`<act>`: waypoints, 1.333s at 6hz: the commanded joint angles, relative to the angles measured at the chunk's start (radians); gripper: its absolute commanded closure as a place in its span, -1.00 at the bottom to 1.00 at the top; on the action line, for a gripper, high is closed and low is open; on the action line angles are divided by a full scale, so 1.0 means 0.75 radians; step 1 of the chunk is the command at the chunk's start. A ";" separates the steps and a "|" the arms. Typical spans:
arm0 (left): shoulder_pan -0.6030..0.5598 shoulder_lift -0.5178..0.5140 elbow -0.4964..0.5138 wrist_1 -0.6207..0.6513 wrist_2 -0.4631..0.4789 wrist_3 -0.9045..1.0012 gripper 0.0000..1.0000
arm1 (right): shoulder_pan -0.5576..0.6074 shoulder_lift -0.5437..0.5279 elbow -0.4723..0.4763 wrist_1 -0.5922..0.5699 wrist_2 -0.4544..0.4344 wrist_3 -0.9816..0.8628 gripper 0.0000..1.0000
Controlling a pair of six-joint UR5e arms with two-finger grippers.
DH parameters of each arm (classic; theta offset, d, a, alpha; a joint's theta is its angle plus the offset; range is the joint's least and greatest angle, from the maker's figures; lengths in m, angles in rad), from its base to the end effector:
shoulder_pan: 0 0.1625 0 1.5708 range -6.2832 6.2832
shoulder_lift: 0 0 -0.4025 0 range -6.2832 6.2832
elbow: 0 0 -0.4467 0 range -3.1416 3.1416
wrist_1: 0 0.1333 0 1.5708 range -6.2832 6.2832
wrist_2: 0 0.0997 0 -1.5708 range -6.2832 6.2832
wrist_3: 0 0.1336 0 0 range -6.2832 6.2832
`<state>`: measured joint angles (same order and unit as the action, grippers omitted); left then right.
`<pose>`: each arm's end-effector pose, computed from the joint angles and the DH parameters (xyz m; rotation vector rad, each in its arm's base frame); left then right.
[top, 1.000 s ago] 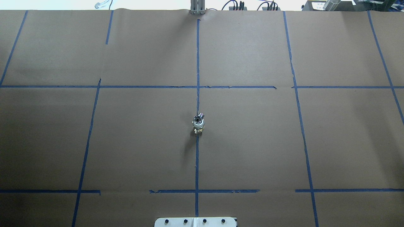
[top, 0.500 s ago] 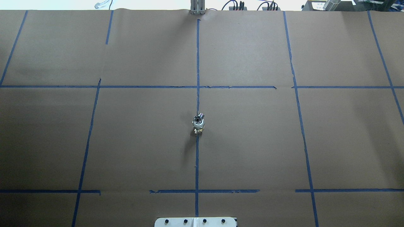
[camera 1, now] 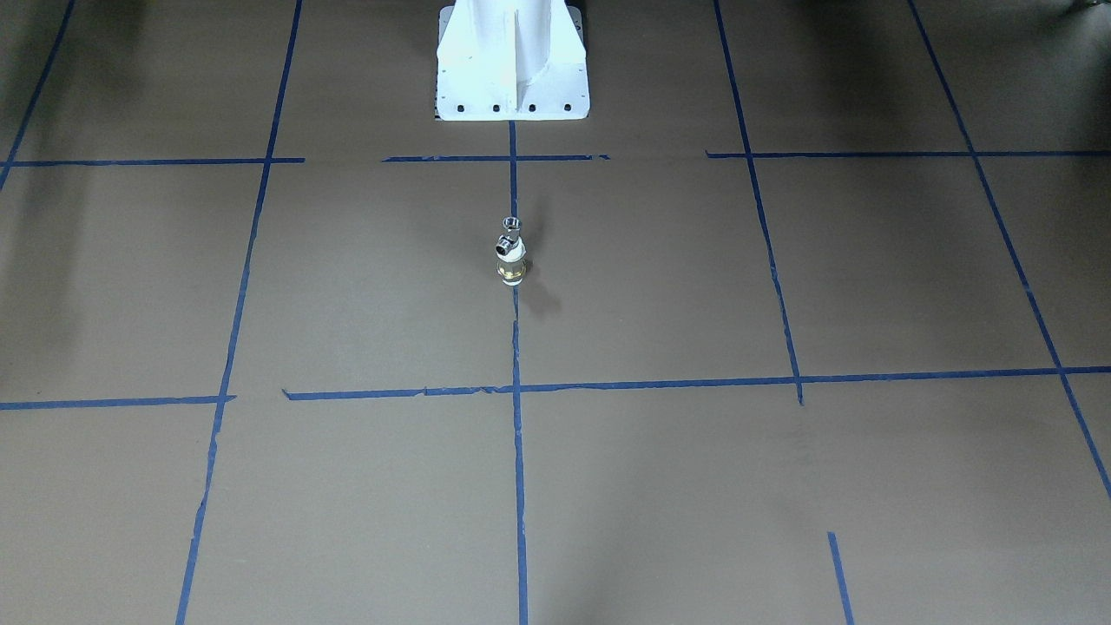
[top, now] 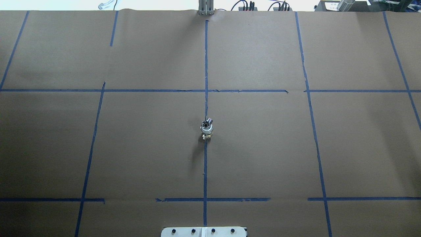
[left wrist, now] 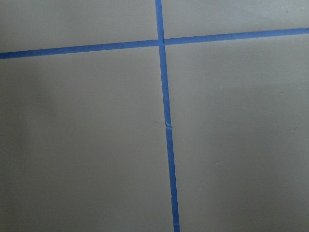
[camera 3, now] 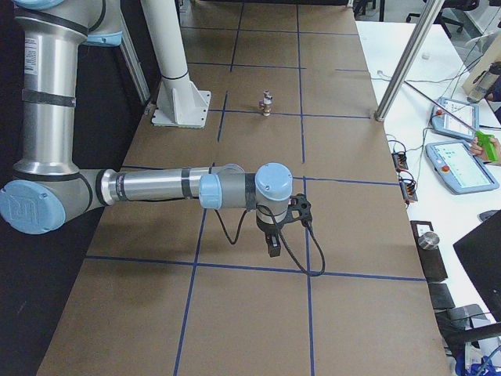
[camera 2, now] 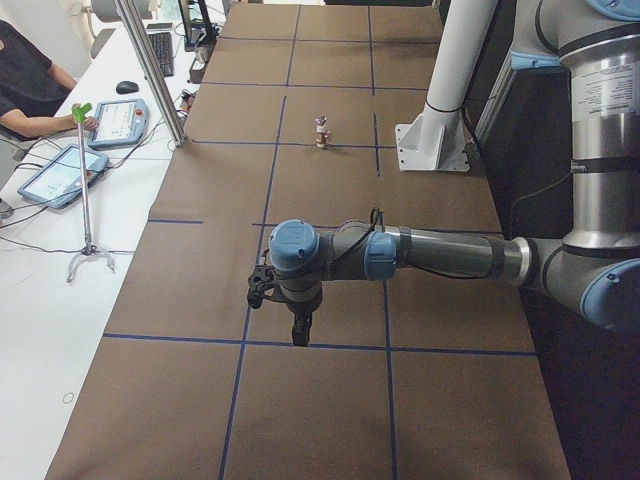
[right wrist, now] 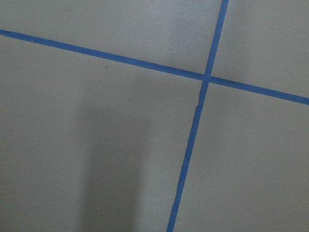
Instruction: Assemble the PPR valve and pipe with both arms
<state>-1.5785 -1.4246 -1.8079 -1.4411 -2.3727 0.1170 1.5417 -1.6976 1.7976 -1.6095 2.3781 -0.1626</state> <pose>-0.0410 -0.4819 0.6168 0.0133 0.8028 0.0878 0.0223 -0.4996 0.6033 0.1118 -0.8029 -0.2059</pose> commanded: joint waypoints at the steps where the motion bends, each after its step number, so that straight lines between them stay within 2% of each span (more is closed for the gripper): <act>1: -0.002 0.007 -0.023 -0.001 0.002 0.004 -1.00 | 0.000 -0.003 0.002 -0.004 0.003 0.002 -1.00; 3: -0.002 0.034 -0.082 0.003 -0.002 -0.005 -1.00 | 0.000 -0.001 -0.008 -0.004 0.005 0.006 -1.00; 4: -0.002 0.046 -0.046 -0.001 -0.003 -0.003 -1.00 | -0.002 0.001 -0.018 -0.004 -0.001 0.008 -1.00; 5: -0.002 0.069 -0.074 -0.013 -0.001 -0.001 -1.00 | -0.002 -0.001 -0.028 0.000 -0.001 0.004 -1.00; 8: 0.002 0.067 -0.048 -0.005 0.012 0.004 -1.00 | -0.002 -0.001 -0.053 0.003 -0.005 -0.002 -1.00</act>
<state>-1.5791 -1.3729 -1.8517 -1.4497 -2.3653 0.1194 1.5397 -1.6984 1.7604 -1.6078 2.3763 -0.1632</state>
